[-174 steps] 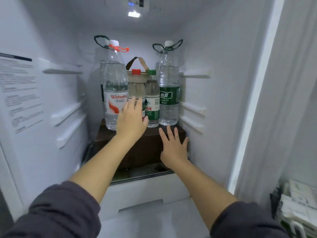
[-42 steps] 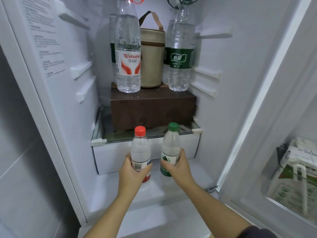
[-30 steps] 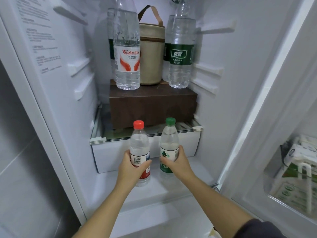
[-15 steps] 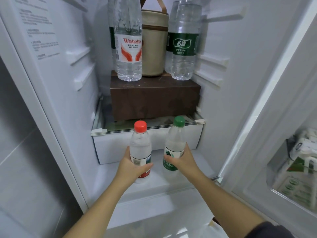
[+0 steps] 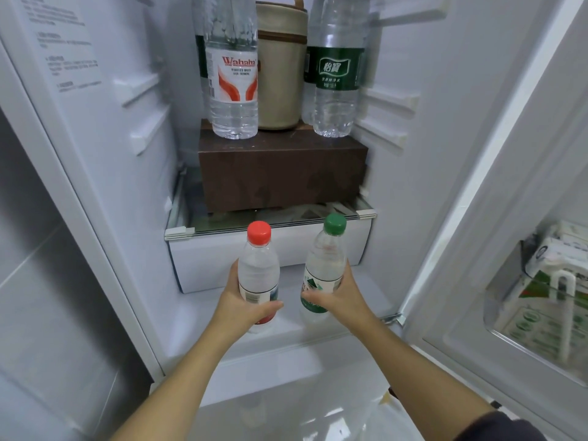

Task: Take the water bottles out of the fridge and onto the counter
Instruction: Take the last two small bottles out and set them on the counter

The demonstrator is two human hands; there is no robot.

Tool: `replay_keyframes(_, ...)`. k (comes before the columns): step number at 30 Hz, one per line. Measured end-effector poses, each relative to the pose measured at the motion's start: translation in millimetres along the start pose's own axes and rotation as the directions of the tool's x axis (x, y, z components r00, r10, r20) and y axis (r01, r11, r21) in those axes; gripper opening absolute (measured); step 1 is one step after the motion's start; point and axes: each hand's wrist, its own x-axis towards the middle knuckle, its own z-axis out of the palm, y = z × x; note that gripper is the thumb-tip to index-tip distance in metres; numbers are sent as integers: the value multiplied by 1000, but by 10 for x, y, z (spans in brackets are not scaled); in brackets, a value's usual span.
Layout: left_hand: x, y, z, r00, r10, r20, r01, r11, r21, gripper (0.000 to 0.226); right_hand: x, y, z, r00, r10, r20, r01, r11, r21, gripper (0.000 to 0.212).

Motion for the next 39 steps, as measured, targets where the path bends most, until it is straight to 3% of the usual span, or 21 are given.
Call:
replay_keyframes(10,57,-117,31,998,-49,-27,49,999,9,61,-21,37,57,994,45,-104,-54,995,-87,52)
replay_keyframes(15,40,-105,95,997,2,-76,-3,1000,-14,51,-52,18,26,991,50,-123,-61,994,-89,58)
replay_keyframes(23,67,-86,8,995,98,3,-98,995,-37,96,-91,-9,73,990,-8,-141,5,1000,-28,95)
replay_keyframes(29,72,-128,56,998,57,11,-57,998,26,48,-111,4,106,980,48,-192,-63,995,-74,70)
replay_keyframes(39,-259,155,357,993,117,-19,-117,993,3,50,-679,-135,-185,972,50,-229,-64,996,-57,60)
